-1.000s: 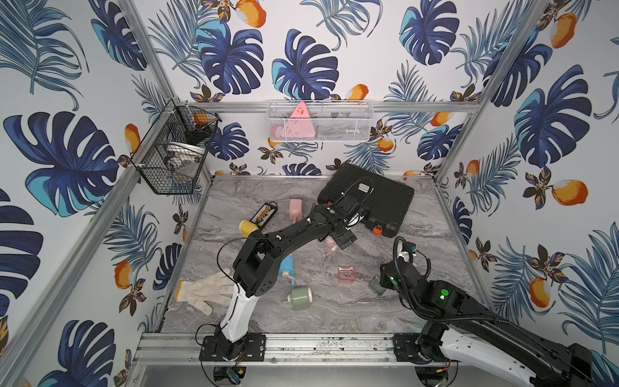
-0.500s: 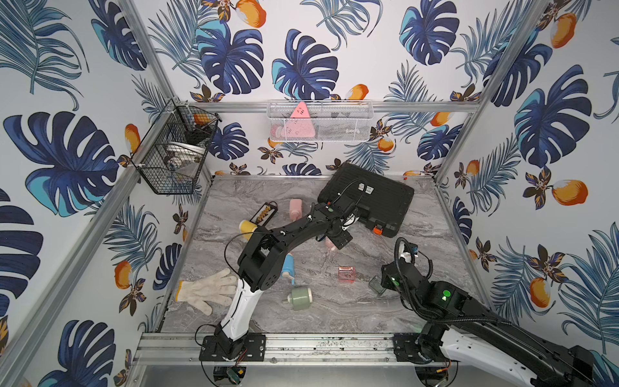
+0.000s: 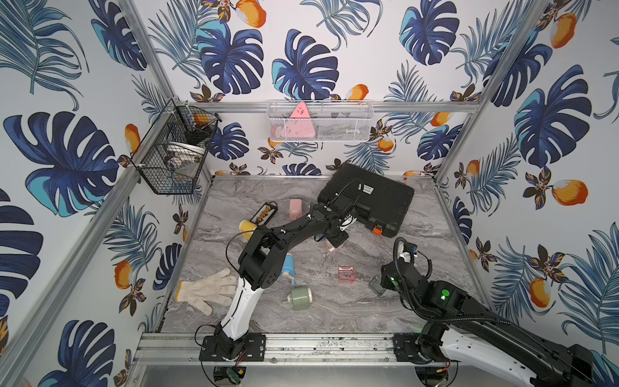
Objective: Put the tray back into the pencil sharpener
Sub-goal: Pick up the pencil sharpener from the center of the board, then close the container of the pencil sharpener.
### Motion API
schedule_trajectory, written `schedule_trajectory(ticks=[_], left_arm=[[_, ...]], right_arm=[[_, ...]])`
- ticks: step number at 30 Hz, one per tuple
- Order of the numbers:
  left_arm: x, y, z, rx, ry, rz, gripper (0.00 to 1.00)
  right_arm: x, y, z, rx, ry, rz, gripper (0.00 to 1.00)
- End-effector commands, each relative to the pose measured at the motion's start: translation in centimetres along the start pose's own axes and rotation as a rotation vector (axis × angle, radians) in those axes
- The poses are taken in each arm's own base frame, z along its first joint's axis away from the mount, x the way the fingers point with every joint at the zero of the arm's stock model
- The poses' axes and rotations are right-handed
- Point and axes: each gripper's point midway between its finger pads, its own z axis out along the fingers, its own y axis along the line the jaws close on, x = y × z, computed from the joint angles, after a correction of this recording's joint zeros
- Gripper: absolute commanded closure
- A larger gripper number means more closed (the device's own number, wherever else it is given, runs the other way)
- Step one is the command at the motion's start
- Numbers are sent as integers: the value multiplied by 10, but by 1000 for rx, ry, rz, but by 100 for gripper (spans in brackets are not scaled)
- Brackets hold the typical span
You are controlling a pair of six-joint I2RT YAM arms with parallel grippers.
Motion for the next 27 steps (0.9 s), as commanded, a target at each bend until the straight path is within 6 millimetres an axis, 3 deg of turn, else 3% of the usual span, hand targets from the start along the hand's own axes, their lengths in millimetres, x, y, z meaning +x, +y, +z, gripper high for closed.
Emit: schedule_trajectory(ticks=[1,9,15,21,27], left_arm=[[-1,-5,-11,27,-13,40,50],[5,-23,-57,93,-126,217,55],[47,-48,-83,178,-165,450,54],[84,-67,-86,243,-159,587,53],[97,-89,-78,285,-171,682,52]], right_arm=[[0,-3,-1,18,3,-1,63],[2,8,3,-7,27,-8,63],[10,26,13,-40,87,-11,63],[24,50,26,-95,168,17,63],[43,61,46,-128,300,69,63]])
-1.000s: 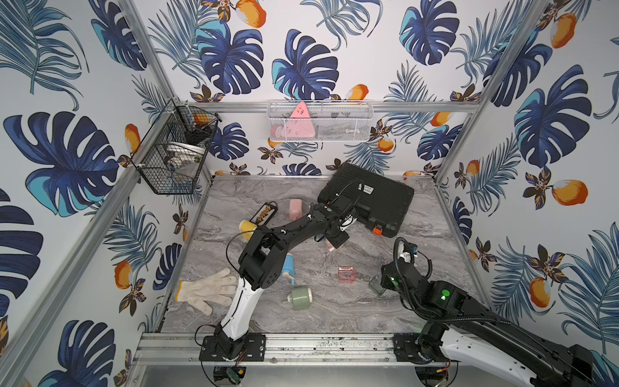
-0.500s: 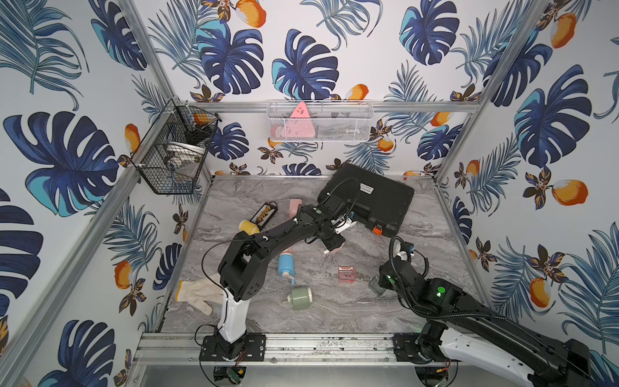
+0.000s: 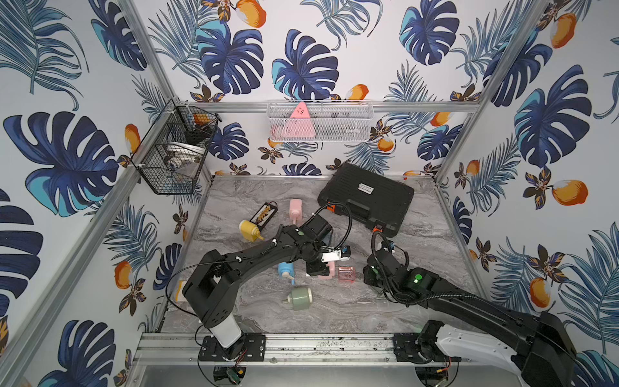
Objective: Put the tray back into the pencil sharpener
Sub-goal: Close the container of the pencil sharpener.
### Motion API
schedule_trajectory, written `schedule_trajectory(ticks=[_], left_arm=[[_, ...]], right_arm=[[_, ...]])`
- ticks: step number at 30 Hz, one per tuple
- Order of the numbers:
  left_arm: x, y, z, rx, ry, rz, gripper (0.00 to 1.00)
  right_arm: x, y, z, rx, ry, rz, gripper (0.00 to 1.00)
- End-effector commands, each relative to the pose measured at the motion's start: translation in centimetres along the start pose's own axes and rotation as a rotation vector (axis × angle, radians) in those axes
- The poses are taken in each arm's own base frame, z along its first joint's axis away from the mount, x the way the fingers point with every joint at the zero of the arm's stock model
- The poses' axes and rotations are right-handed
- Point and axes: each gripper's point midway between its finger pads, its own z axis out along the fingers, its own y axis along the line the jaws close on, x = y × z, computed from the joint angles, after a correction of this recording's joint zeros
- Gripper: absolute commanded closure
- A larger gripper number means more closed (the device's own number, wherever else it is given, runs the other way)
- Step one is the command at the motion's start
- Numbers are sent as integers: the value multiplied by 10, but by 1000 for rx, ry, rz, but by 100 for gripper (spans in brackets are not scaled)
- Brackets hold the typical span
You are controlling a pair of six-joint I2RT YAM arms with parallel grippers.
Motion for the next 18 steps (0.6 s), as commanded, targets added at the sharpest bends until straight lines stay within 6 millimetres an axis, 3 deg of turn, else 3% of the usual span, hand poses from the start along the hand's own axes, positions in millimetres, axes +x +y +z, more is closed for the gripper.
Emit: schedule_trajectory(ticks=[1,18], left_arm=[[-10,-4,7,12,-37,92,52],[-8,1,36,18,14,58,52]], right_arm=[[5,17,10,-88,78,67,63],[9,14,46,-186,213,170,67]])
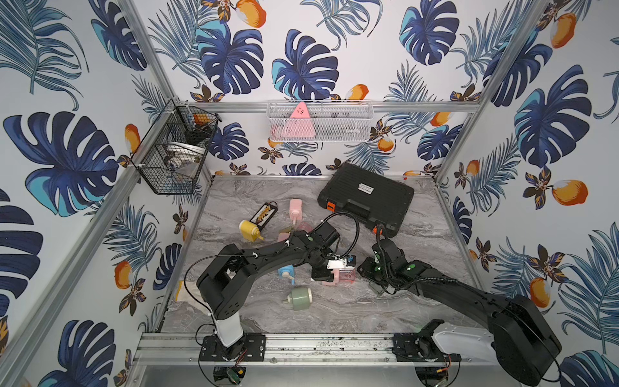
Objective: Put the tray back into the pencil sharpener
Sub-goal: Close the container of the pencil sharpener.
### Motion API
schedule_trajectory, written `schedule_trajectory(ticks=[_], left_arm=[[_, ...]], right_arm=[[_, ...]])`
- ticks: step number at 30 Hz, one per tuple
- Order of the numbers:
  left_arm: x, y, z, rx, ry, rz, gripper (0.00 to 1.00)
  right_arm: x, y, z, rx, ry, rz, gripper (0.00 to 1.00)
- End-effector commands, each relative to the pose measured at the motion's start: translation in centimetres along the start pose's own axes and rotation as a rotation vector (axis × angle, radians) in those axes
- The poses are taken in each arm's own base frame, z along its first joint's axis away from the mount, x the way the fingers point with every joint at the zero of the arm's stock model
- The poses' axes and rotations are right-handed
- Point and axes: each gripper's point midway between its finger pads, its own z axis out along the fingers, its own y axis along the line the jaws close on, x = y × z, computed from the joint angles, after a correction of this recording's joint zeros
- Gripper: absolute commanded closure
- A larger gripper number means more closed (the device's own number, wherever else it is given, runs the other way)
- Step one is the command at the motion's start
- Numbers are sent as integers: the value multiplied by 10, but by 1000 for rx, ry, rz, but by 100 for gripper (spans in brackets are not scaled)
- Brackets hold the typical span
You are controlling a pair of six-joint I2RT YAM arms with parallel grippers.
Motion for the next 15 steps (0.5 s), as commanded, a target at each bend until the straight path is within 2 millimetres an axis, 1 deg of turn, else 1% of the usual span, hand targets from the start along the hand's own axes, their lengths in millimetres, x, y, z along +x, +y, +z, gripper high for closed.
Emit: schedule_trajectory(ticks=[1,9,15], left_arm=[[-6,5,0,-18,-15,-1,52],[-5,7,5,-24,-17,-6,52],[-4,9,8,-30,-14,-11,52]], right_arm=[[1,12,5,-57,21,-5,67],[7,12,20,-64,62,-6,72],[12,15,26,-85,94,-8,75]])
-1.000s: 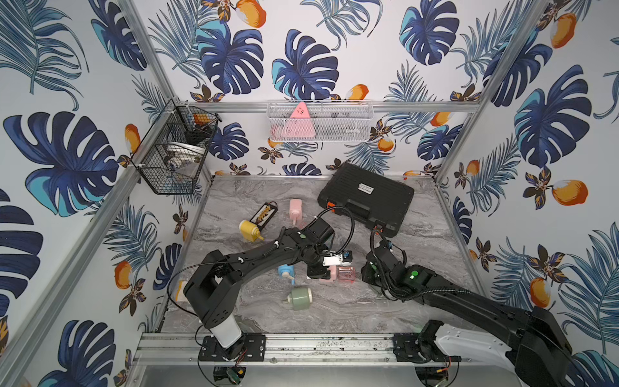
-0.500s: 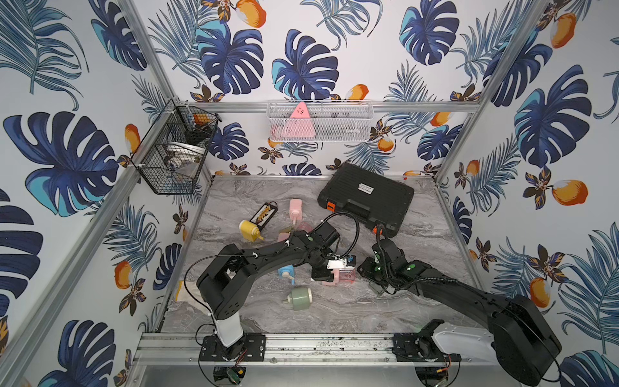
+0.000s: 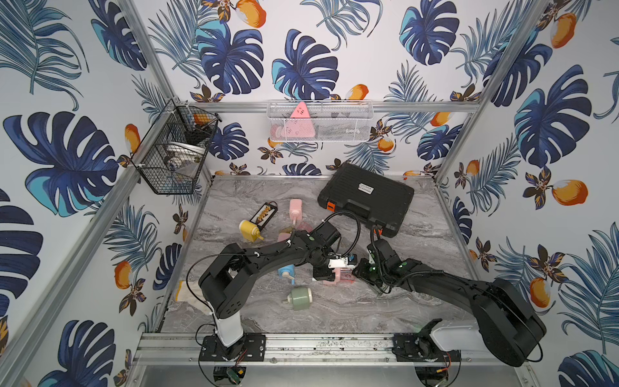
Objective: Put the tray back into the pencil sharpener
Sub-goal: Close the container of the pencil sharpener.
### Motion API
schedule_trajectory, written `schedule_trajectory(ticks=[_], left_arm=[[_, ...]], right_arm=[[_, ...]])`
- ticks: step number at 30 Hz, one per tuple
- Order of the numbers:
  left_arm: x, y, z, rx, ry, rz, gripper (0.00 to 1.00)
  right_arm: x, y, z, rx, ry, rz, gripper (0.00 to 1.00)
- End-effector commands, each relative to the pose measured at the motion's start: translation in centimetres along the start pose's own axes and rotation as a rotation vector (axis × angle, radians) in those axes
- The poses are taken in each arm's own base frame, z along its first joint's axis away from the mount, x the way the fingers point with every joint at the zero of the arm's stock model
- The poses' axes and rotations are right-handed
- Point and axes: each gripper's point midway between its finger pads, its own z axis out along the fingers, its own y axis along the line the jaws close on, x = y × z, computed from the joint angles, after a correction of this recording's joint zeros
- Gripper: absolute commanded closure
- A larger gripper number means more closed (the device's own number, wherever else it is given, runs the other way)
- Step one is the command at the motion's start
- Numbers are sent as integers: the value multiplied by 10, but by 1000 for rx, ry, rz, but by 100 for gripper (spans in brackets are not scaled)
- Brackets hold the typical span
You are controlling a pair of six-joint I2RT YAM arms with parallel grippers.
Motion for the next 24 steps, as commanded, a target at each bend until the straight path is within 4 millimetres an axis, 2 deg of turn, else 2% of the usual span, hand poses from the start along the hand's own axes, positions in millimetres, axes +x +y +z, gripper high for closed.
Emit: schedule_trajectory(ticks=[1,16,24], left_arm=[[-2,6,4,-23,-7,8,52],[2,8,9,-41,2,27,53],[2,11,7,-66,0,42,54]], right_arm=[[-1,10,3,-48,5,-11,75],[6,19,11,-103,51,-24,83],[1,4,10,-9,27,-45,84]])
